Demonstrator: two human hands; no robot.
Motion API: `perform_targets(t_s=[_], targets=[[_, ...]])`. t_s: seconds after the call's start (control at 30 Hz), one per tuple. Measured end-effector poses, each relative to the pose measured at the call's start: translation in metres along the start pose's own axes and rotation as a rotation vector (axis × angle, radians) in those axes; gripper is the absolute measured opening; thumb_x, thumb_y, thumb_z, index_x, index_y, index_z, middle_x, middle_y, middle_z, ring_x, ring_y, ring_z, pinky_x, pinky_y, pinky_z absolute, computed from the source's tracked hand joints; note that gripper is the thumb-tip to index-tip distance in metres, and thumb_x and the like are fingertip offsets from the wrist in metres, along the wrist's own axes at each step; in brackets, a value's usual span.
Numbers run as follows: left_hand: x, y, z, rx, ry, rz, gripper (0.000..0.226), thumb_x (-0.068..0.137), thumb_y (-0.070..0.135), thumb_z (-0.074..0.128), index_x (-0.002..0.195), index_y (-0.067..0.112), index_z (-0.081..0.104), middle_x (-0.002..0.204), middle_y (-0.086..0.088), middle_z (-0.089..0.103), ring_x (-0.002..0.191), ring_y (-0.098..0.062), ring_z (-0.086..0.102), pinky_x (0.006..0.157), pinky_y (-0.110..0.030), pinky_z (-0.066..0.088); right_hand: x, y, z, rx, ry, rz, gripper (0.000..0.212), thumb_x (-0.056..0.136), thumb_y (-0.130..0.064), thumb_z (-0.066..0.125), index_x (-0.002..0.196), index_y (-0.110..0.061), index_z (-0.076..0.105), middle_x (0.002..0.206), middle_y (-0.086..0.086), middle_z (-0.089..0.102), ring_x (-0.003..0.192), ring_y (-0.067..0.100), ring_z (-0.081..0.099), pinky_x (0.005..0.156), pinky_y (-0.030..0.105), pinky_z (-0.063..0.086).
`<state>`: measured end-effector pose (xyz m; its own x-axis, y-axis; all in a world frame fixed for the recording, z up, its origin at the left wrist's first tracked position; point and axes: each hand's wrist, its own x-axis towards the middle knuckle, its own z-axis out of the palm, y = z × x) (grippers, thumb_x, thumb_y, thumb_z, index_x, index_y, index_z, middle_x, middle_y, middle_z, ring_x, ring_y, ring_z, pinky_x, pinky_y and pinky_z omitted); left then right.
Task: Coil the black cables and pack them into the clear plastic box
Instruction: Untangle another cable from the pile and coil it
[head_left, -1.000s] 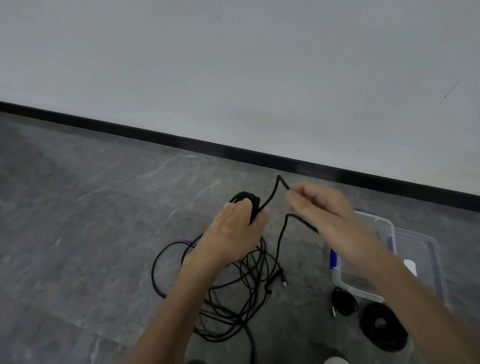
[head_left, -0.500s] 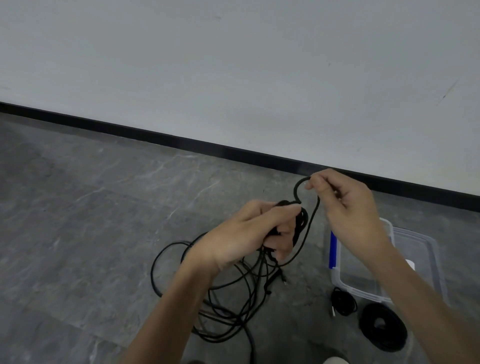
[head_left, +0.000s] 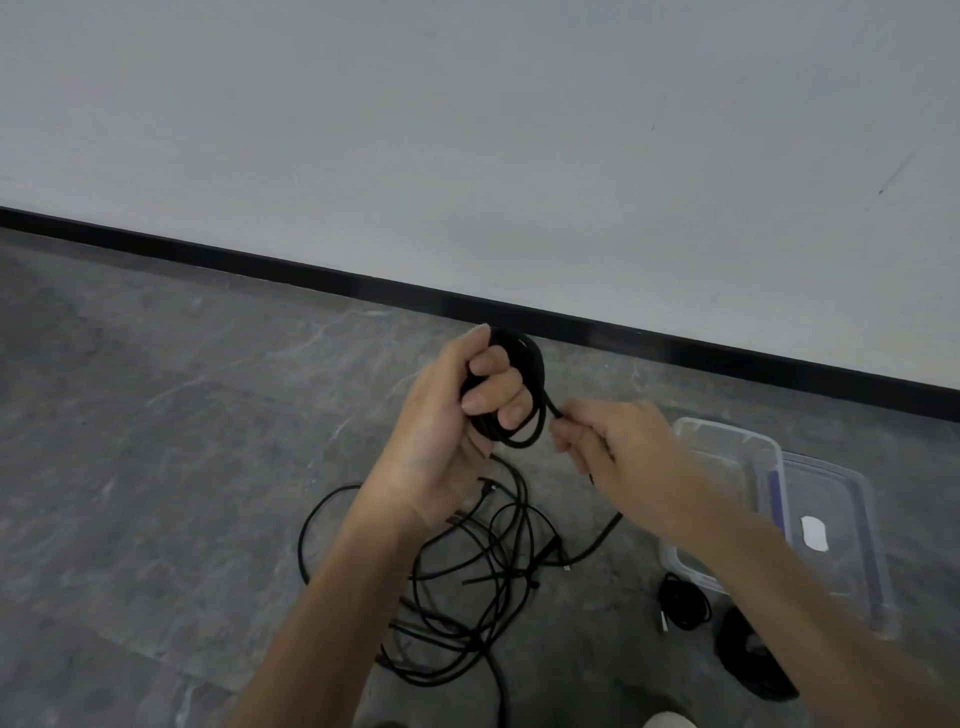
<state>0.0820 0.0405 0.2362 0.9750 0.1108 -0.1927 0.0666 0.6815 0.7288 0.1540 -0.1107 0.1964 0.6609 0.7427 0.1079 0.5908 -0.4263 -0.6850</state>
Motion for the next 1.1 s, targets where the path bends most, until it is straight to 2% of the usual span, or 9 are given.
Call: perform_targets(t_s=[0.1, 0.2, 0.33, 0.57, 0.73, 0.83, 0.93, 1.03, 1.1], targets=[[-0.001, 0.000, 0.003, -0.028, 0.050, 0.052, 0.030, 0.085, 0.035, 0.048, 0.058, 0.022, 0.046, 0.044, 0.011, 0.032, 0.047, -0.008, 0.039, 0.055, -0.016, 0.043, -0.001, -0.009, 0.004, 0.078, -0.051, 0.013, 0.029, 0.098, -0.008, 0.049, 0.072, -0.019, 0.055, 0.055, -0.011, 0.053, 0.051, 0.001, 0.054, 0.050, 0.011, 0.038], [-0.001, 0.001, 0.002, -0.008, 0.075, 0.110, 0.026, 0.085, 0.039, 0.049, 0.067, 0.020, 0.044, 0.048, 0.010, 0.032, 0.051, -0.008, 0.042, 0.060, -0.017, 0.045, -0.002, -0.013, 0.006, 0.101, -0.114, 0.063, 0.029, 0.098, -0.013, 0.051, 0.073, -0.029, 0.053, 0.060, -0.008, 0.058, 0.057, 0.002, 0.057, 0.055, 0.011, 0.042], [0.000, 0.002, 0.000, 0.023, 0.092, 0.184, 0.027, 0.084, 0.044, 0.047, 0.077, 0.018, 0.047, 0.055, 0.009, 0.036, 0.057, -0.008, 0.047, 0.067, -0.017, 0.048, -0.004, -0.015, 0.008, 0.092, -0.189, 0.113, 0.019, 0.095, -0.014, 0.053, 0.082, -0.026, 0.057, 0.065, -0.007, 0.064, 0.065, 0.001, 0.062, 0.067, 0.012, 0.049], [0.001, 0.006, -0.008, 0.054, 0.193, 0.344, 0.026, 0.086, 0.042, 0.046, 0.084, 0.016, 0.049, 0.060, 0.009, 0.044, 0.064, -0.008, 0.052, 0.075, -0.019, 0.049, -0.005, -0.020, 0.008, 0.093, -0.281, 0.162, 0.017, 0.094, -0.013, 0.052, 0.084, -0.025, 0.058, 0.071, -0.007, 0.065, 0.067, 0.003, 0.063, 0.067, 0.016, 0.051], [0.005, -0.001, -0.012, 0.385, 0.276, 0.454, 0.027, 0.099, 0.034, 0.044, 0.077, 0.021, 0.053, 0.066, 0.014, 0.056, 0.075, -0.007, 0.058, 0.085, -0.025, 0.045, -0.006, -0.028, 0.008, 0.148, -0.366, 0.199, 0.015, 0.093, -0.019, 0.049, 0.089, -0.021, 0.064, 0.081, 0.002, 0.068, 0.074, 0.017, 0.064, 0.068, 0.033, 0.052], [0.005, -0.005, -0.014, 0.678, 0.330, 0.467, 0.026, 0.096, 0.041, 0.045, 0.085, 0.018, 0.052, 0.076, 0.010, 0.057, 0.081, -0.008, 0.060, 0.076, -0.015, 0.046, -0.007, -0.031, 0.006, 0.151, -0.381, 0.203, 0.018, 0.092, -0.024, 0.051, 0.086, -0.015, 0.065, 0.079, 0.008, 0.068, 0.069, 0.020, 0.061, 0.063, 0.033, 0.050], [0.003, -0.010, -0.014, 0.959, 0.350, 0.446, 0.014, 0.098, 0.034, 0.047, 0.092, 0.023, 0.051, 0.077, -0.001, 0.057, 0.072, -0.014, 0.059, 0.061, -0.023, 0.049, -0.008, -0.033, 0.005, 0.144, -0.369, 0.194, 0.022, 0.092, -0.027, 0.051, 0.082, -0.013, 0.064, 0.072, 0.010, 0.064, 0.055, 0.012, 0.052, 0.055, 0.031, 0.044], [0.003, -0.012, -0.012, 1.167, 0.357, 0.363, 0.010, 0.099, 0.031, 0.049, 0.094, 0.021, 0.050, 0.070, 0.005, 0.053, 0.059, 0.004, 0.055, 0.050, -0.012, 0.042, -0.008, -0.034, 0.002, 0.142, -0.344, 0.192, 0.025, 0.092, -0.025, 0.050, 0.082, -0.008, 0.065, 0.066, 0.010, 0.062, 0.050, 0.006, 0.045, 0.050, 0.024, 0.039], [0.004, -0.013, -0.014, 1.247, 0.345, 0.318, 0.010, 0.099, 0.029, 0.051, 0.095, 0.020, 0.050, 0.072, 0.010, 0.051, 0.060, 0.015, 0.052, 0.051, -0.005, 0.039, -0.008, -0.035, -0.001, 0.169, -0.296, 0.182, 0.027, 0.090, -0.021, 0.049, 0.082, -0.003, 0.067, 0.062, 0.013, 0.059, 0.046, 0.005, 0.040, 0.046, 0.019, 0.035]])
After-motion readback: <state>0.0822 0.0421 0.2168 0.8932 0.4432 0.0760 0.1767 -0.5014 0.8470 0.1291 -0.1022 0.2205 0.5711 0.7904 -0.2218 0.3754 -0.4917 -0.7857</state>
